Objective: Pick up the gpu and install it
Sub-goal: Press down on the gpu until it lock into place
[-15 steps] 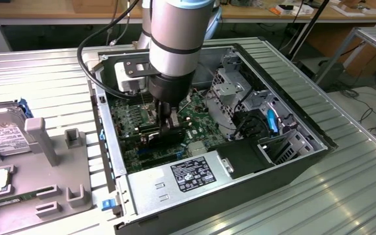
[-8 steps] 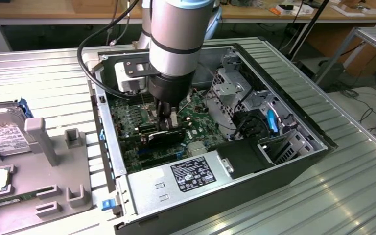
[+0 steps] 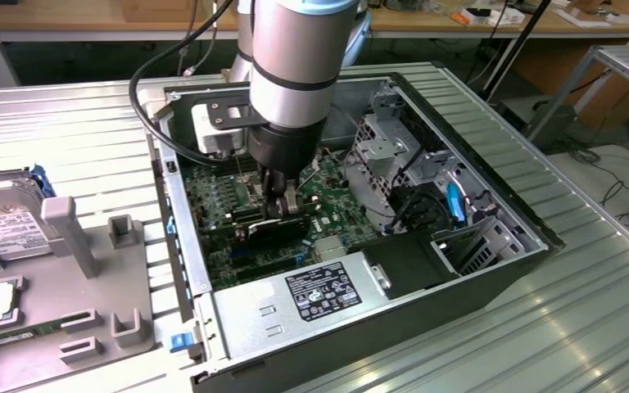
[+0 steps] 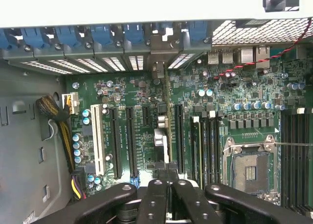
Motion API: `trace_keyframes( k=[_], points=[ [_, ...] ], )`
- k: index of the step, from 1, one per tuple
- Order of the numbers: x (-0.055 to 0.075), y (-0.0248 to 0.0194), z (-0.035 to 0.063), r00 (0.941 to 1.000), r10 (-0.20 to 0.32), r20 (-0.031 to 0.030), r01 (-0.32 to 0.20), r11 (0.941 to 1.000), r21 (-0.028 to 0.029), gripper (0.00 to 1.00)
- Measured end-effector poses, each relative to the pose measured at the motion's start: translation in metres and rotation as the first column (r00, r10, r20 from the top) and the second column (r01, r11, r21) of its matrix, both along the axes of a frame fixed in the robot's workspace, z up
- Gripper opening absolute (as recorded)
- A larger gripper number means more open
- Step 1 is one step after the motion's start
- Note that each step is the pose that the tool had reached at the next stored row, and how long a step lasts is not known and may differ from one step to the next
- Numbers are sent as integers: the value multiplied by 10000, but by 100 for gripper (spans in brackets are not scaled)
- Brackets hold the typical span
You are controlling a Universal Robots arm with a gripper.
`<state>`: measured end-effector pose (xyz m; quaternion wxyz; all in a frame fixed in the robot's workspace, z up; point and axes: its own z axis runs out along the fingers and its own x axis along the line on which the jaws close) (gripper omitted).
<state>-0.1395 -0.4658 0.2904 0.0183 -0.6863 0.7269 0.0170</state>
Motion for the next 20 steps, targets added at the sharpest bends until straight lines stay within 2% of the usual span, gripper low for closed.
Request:
trace_keyframes(
  k=[3,5,9,11,12,13,15,18,20],
  points=[
    [0,0,0,10000,0,0,0,10000,0,11],
    [-3,0,-47,10000,1,9,-1,10000,0,11],
    [-108,0,-96,10000,1,17,-1,10000,-3,11],
    [-172,14,-97,10000,0,20,0,10000,-1,11],
    [-184,18,-102,10000,1,19,-1,10000,48,11],
    [-184,19,-109,10000,0,19,-1,9997,228,11],
    [-186,20,-117,10000,-1,20,0,9991,422,11],
    [-187,21,-145,10000,-1,20,0,9990,452,11],
    [-188,20,-184,10000,-1,13,0,9990,449,11]
  ],
)
